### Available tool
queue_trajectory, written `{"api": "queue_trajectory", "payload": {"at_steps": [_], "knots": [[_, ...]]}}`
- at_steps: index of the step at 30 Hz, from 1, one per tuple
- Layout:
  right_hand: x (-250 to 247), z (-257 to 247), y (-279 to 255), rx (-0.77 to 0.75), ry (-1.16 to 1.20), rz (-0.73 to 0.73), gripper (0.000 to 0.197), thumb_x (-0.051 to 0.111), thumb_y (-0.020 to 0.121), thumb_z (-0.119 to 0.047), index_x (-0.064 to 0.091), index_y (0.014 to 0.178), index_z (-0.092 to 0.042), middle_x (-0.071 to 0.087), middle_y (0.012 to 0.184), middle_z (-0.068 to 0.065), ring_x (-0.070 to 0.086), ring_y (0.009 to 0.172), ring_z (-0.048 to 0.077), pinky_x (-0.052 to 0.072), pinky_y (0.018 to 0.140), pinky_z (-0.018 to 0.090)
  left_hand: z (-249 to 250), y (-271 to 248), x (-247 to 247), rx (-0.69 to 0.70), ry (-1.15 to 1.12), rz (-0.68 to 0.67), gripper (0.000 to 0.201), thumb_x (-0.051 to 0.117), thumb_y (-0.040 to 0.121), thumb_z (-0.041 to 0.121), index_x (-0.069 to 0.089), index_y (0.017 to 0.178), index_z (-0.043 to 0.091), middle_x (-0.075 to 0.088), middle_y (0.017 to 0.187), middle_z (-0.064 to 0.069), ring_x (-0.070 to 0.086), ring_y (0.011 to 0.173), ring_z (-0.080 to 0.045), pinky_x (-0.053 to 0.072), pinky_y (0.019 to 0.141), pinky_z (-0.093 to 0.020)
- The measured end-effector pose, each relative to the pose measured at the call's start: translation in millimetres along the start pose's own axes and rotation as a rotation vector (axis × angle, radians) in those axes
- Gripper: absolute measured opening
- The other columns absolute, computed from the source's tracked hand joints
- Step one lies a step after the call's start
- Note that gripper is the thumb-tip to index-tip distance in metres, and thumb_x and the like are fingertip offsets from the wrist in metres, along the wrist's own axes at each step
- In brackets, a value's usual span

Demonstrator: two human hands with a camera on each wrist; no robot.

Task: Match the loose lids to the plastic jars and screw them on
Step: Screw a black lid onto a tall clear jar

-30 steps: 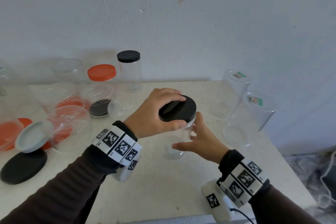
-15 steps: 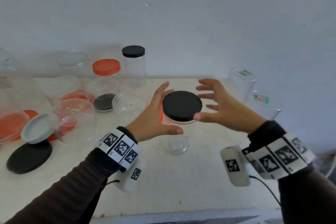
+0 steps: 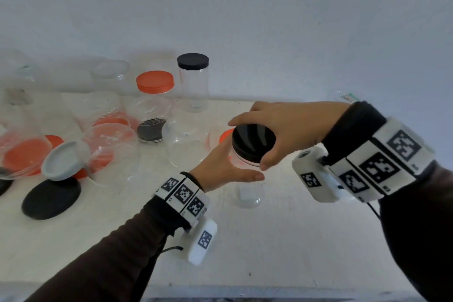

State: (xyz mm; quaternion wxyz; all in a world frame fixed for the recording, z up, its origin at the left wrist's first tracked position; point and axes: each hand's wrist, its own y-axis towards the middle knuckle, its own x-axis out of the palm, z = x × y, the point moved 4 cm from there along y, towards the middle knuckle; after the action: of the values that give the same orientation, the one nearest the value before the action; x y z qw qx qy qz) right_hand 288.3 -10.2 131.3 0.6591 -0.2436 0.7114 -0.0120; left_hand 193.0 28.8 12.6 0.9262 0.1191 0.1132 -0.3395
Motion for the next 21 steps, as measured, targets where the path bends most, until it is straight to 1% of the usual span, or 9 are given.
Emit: {"api": "queue_trajectory", "payload": {"at_steps": [2, 4, 8, 11, 13, 15, 17, 19, 21], "knots": [[-1.1, 0.8, 1.7, -0.004, -0.03, -0.017, 0.085, 0.073, 0.075, -0.036, 0.022, 0.143, -0.037, 0.034, 0.127, -0.006, 0.041, 0.115, 0.015, 0.043, 0.092, 0.026, 0.1, 0.8, -0.7, 0.003, 0.007, -0.008, 0.094, 0.078, 0.051, 0.047, 0.035, 0.133, 0.029, 0.052, 0.127, 0.011, 0.048, 0.116, 0.003, 0.04, 0.095, -0.014], [-1.7, 1.5, 2.7, -0.014, -0.028, -0.026, 0.085, 0.074, 0.074, -0.034, 0.023, 0.142, -0.038, 0.033, 0.124, -0.007, 0.041, 0.111, 0.014, 0.043, 0.088, 0.024, 0.8, 1.1, -1.4, -0.001, 0.015, -0.013, 0.088, 0.078, 0.052, 0.046, 0.035, 0.128, 0.035, 0.052, 0.126, 0.013, 0.048, 0.115, 0.006, 0.039, 0.092, -0.009], [-3.5, 1.8, 4.0, -0.006, -0.029, -0.027, 0.084, 0.075, 0.073, -0.036, 0.025, 0.14, -0.039, 0.032, 0.12, -0.008, 0.041, 0.108, 0.013, 0.041, 0.084, 0.021, 2.5, 1.5, -2.0, -0.004, 0.017, -0.019, 0.084, 0.078, 0.052, 0.045, 0.035, 0.125, 0.041, 0.052, 0.124, 0.015, 0.048, 0.115, 0.006, 0.038, 0.092, -0.008], [-4.0, -0.9, 5.5, 0.003, -0.087, 0.008, 0.077, 0.074, 0.071, -0.042, 0.031, 0.135, -0.036, 0.035, 0.112, -0.007, 0.042, 0.1, 0.012, 0.038, 0.072, 0.017, 1.8, 2.5, -2.6, 0.001, 0.027, -0.029, 0.086, 0.079, 0.053, 0.044, 0.034, 0.126, 0.038, 0.052, 0.123, 0.017, 0.047, 0.115, 0.008, 0.038, 0.091, -0.006], [-5.2, -2.4, 6.0, 0.004, -0.126, 0.025, 0.074, 0.073, 0.07, -0.045, 0.034, 0.132, -0.034, 0.038, 0.109, -0.007, 0.042, 0.096, 0.011, 0.035, 0.065, 0.015, 0.8, 3.2, -2.7, -0.003, 0.037, -0.034, 0.083, 0.081, 0.056, 0.037, 0.034, 0.125, 0.039, 0.052, 0.121, 0.019, 0.047, 0.113, 0.011, 0.037, 0.089, -0.005], [-6.8, -3.6, 6.2, 0.007, -0.151, 0.026, 0.073, 0.073, 0.07, -0.048, 0.036, 0.13, -0.034, 0.04, 0.108, -0.007, 0.042, 0.095, 0.011, 0.034, 0.063, 0.015, 0.5, 3.9, -2.7, -0.007, 0.037, -0.043, 0.077, 0.08, 0.058, 0.032, 0.035, 0.12, 0.042, 0.052, 0.118, 0.022, 0.046, 0.109, 0.015, 0.037, 0.087, -0.002], [-8.5, -4.5, 7.2, 0.016, -0.162, 0.029, 0.072, 0.072, 0.069, -0.052, 0.038, 0.13, -0.033, 0.043, 0.106, -0.007, 0.045, 0.097, 0.012, 0.035, 0.064, 0.017, 0.7, 4.0, -2.4, -0.004, 0.037, -0.052, 0.081, 0.081, 0.056, 0.037, 0.035, 0.122, 0.041, 0.052, 0.119, 0.021, 0.047, 0.11, 0.013, 0.037, 0.087, -0.003], [-9.7, -4.4, 8.3, 0.031, -0.162, 0.034, 0.072, 0.07, 0.069, -0.056, 0.04, 0.129, -0.031, 0.045, 0.104, -0.008, 0.048, 0.098, 0.013, 0.036, 0.063, 0.016, 0.5, 4.5, -2.1, -0.001, 0.03, -0.056, 0.087, 0.079, 0.052, 0.046, 0.034, 0.127, 0.037, 0.052, 0.122, 0.019, 0.048, 0.113, 0.009, 0.038, 0.091, -0.006], [-10.3, -3.9, 8.6, 0.048, -0.159, 0.039, 0.073, 0.069, 0.068, -0.059, 0.041, 0.129, -0.03, 0.046, 0.101, -0.009, 0.051, 0.097, 0.014, 0.038, 0.063, 0.017, 0.8, 4.5, -2.0, 0.0, 0.028, -0.058, 0.089, 0.076, 0.051, 0.05, 0.034, 0.128, 0.037, 0.052, 0.122, 0.02, 0.047, 0.114, 0.008, 0.039, 0.093, -0.008]]}}
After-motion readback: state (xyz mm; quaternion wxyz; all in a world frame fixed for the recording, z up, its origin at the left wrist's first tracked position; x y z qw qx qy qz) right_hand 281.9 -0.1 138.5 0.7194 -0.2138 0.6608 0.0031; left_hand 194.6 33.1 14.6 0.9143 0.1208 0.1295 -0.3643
